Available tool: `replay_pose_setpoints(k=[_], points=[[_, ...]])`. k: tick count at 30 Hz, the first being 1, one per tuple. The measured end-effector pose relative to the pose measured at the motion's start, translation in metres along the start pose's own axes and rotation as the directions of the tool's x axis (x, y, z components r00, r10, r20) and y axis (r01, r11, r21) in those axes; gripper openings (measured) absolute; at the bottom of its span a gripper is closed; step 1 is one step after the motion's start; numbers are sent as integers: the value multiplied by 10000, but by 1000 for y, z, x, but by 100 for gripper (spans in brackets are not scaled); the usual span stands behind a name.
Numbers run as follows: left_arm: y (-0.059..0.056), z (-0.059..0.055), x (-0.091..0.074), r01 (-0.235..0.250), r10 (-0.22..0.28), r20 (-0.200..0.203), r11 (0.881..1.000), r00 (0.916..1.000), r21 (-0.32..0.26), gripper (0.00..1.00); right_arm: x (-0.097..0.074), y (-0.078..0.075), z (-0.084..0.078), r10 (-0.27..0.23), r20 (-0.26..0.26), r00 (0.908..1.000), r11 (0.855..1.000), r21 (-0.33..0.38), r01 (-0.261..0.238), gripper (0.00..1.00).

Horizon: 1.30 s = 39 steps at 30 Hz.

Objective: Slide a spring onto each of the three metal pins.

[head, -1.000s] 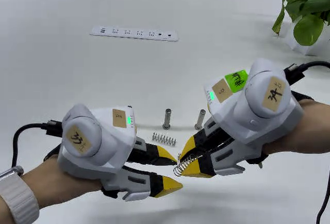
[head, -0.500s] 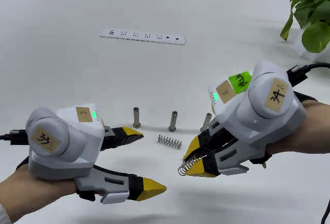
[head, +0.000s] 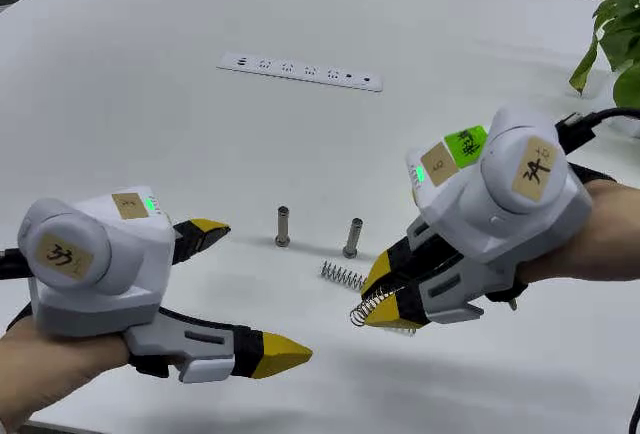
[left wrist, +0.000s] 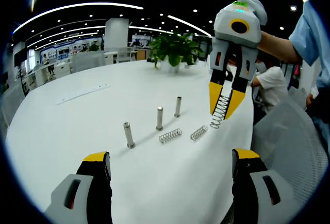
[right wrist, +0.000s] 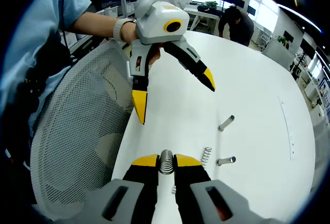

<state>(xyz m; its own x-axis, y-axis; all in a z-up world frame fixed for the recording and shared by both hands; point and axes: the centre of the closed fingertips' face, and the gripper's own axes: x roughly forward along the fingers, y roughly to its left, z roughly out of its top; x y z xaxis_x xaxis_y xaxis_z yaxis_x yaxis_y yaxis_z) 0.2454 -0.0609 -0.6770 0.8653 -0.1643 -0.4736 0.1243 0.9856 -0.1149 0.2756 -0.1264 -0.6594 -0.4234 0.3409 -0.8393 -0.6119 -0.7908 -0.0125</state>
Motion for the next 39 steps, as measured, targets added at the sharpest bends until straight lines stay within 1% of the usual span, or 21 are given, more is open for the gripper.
replay_pose_setpoints(k=[2, 6, 10, 17, 20, 24, 30, 34, 39], points=[[2, -1, -2, -158, 158, -24, 9999, 9999, -62, 100, -1, -5, 2, -22, -44, 10000, 9999, -103, 22, 12], [4, 0, -5, -373, 377, 146, 9990, 9992, -260, 100, -3, -17, 8, -43, -155, 9999, 9994, -347, 37, 12], [7, -3, -6, -567, 570, 108, 9981, 9983, -242, 100, -3, -32, 14, -29, -402, 9992, 9970, -768, -2, 12], [7, -5, -6, -676, 677, 64, 9975, 9977, -195, 100, -5, -54, 27, -62, -838, 9965, 9896, -1437, -59, 12], [8, -6, -6, -713, 714, 10, 9973, 9974, -184, 100, -3, -70, 30, -115, -1110, 9938, 9847, -1741, -81, 12], [11, -6, -7, -824, 826, 61, 9964, 9966, -221, 99, -2, -79, 38, -79, -1288, 9916, 9795, -2008, -183, 12], [16, -8, -7, -951, 952, 39, 9951, 9954, -282, 99, 1, -99, 46, -130, -1703, 9853, 9701, -2410, -289, 12], [17, -8, -6, -954, 957, 72, 9948, 9954, -367, 99, 4, -106, 50, -62, -1926, 9812, 9643, -2609, -451, 12], [18, -10, -6, -984, 988, 62, 9943, 9951, -398, 99, 11, -113, 51, 62, -2321, 9727, 9557, -2849, -741, 12]])
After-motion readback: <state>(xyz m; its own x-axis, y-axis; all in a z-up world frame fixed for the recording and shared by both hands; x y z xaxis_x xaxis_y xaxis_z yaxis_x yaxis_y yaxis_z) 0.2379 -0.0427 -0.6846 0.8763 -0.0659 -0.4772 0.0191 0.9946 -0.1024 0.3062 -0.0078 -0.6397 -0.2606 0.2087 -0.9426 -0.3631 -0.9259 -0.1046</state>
